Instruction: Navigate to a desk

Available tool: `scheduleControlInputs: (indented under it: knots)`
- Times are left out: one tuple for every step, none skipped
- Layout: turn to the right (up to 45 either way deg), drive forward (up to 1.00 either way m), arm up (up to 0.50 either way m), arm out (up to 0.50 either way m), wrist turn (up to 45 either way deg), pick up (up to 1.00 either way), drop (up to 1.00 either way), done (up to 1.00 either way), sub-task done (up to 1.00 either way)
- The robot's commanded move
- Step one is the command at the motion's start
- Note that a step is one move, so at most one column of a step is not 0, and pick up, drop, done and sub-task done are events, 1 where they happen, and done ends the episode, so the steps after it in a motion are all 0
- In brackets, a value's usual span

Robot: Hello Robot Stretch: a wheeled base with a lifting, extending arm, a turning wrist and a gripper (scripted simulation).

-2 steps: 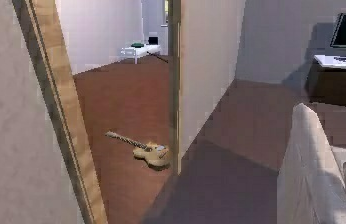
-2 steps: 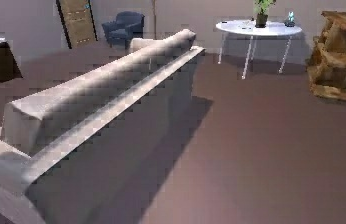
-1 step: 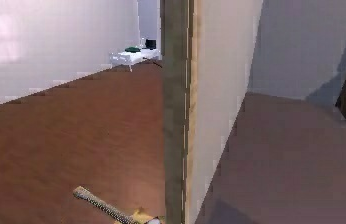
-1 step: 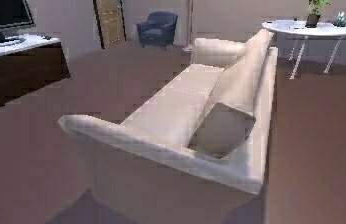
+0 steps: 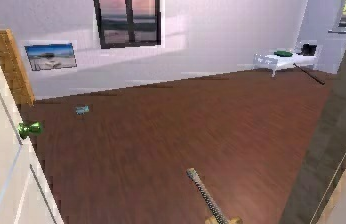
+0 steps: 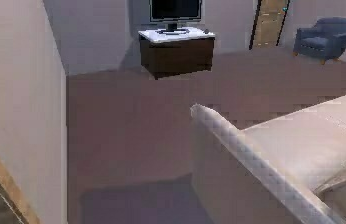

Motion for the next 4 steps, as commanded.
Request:
scheduleControlInputs:
  knots:
    - [0.0, 1.0, 0.0, 0.0, 0.0, 0.0, 0.0, 0.0, 0.0]
    - [-3.0, 0.0, 0.0, 0.0, 0.0, 0.0, 0.0, 0.0, 0.0]
    - [0.0, 0.75, 0.0, 0.0, 0.0, 0.0, 0.0, 0.0, 0.0]
    - [45.0, 0.0, 0.0, 0.0, 0.0, 0.0, 0.0, 0.0, 0.0]
